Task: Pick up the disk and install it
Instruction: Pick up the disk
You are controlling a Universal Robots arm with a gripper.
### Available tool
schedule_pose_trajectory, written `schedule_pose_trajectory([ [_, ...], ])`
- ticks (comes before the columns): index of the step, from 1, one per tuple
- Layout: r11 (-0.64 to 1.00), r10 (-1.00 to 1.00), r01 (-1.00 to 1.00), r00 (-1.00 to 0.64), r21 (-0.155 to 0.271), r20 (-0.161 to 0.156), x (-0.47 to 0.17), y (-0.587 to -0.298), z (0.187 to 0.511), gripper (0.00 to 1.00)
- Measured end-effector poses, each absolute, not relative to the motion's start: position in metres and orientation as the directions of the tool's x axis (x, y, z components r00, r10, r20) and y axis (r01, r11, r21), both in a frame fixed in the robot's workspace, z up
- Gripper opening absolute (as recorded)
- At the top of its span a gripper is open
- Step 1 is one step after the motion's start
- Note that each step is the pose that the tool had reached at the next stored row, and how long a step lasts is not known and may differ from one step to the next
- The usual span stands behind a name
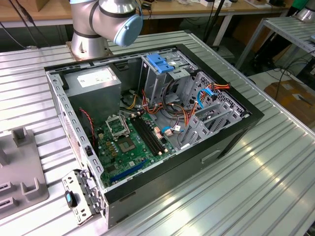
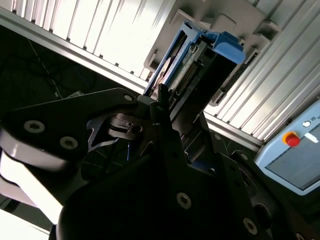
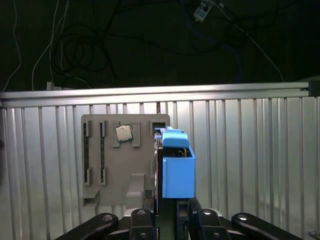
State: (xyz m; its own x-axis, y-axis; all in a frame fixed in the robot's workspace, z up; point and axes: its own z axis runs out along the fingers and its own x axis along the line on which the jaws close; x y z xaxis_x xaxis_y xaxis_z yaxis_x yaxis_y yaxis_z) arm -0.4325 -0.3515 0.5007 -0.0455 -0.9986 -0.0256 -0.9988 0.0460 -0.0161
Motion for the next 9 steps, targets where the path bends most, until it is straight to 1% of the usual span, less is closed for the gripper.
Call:
schedule_pose_trajectory([
  [3, 0.046, -0.999, -0.999, -0.046, -0.016, -0.026, -0.4325, -0.3515, 0.5083, 0.35],
  [9, 0.046, -0.999, -0.999, -0.046, -0.016, -0.026, -0.4325, -0.3515, 0.5088, 0.35],
])
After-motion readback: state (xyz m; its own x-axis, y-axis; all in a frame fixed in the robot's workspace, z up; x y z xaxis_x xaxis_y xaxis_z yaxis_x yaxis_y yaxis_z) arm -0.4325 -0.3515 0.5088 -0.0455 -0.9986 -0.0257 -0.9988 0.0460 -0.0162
